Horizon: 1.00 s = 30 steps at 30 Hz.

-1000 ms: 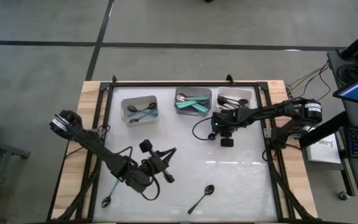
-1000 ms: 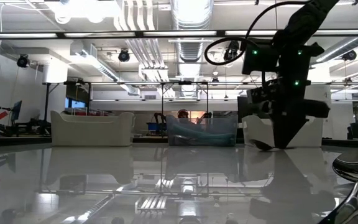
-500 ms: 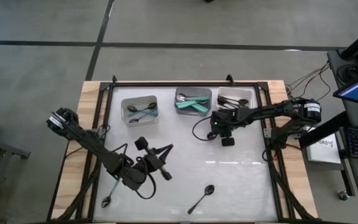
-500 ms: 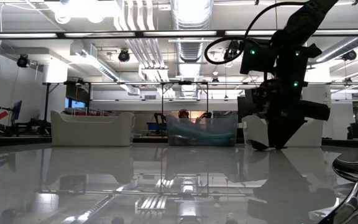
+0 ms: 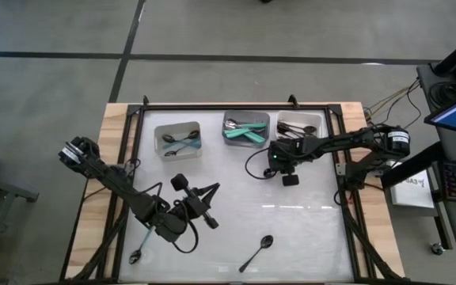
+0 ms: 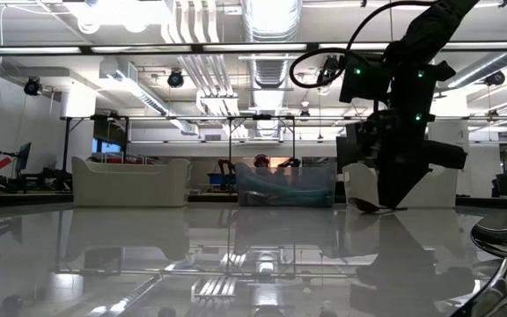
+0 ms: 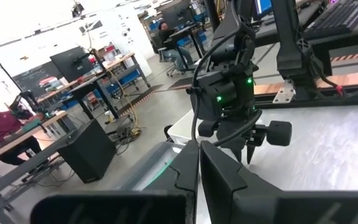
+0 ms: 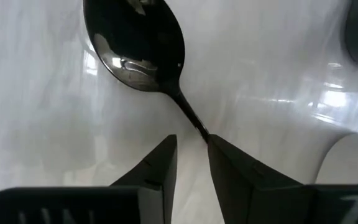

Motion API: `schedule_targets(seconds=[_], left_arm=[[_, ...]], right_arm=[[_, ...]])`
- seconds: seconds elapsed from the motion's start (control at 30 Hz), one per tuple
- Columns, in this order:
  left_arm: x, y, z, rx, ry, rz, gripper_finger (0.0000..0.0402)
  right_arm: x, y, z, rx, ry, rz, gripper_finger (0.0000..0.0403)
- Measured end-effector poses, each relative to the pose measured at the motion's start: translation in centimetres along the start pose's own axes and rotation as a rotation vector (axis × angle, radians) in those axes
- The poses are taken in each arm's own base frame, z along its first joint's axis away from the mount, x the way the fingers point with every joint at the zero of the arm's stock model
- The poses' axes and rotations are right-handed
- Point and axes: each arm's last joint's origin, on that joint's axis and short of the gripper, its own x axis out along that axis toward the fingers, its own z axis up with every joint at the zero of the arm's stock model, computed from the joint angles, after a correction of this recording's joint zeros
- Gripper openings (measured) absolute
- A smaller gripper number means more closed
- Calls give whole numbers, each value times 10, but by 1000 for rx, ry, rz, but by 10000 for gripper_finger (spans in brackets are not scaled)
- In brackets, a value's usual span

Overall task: Sort silverware by color (type)
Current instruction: Put the black spoon into the white bin

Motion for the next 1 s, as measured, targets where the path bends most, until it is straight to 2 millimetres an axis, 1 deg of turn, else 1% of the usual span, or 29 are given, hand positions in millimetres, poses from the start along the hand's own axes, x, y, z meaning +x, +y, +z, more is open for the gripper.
schedule_targets(seconds=[0.13,0.3,0.37,0.5,0.67,0.77,1.0], left_arm=[[0,0,0,7,0,1,0],[0,0,0,15,0,2,0],[0,0,0,17,0,2,0],[0,0,0,19,1,2,0],[0,0,-1,34,5,2,0],[0,0,-2,40,6,6,0],[0,2,-2,44,14,61,0]], right_arm=[[0,-2,1,-22,-15,-8,89],[0,-6,6,-39,-73,-37,94],[2,-9,6,-49,-68,-39,95],[10,-15,4,-9,-43,-25,93],[20,-16,2,7,-7,-3,86],[16,-16,2,11,-19,-11,84],[-4,-20,6,58,-79,-37,96]])
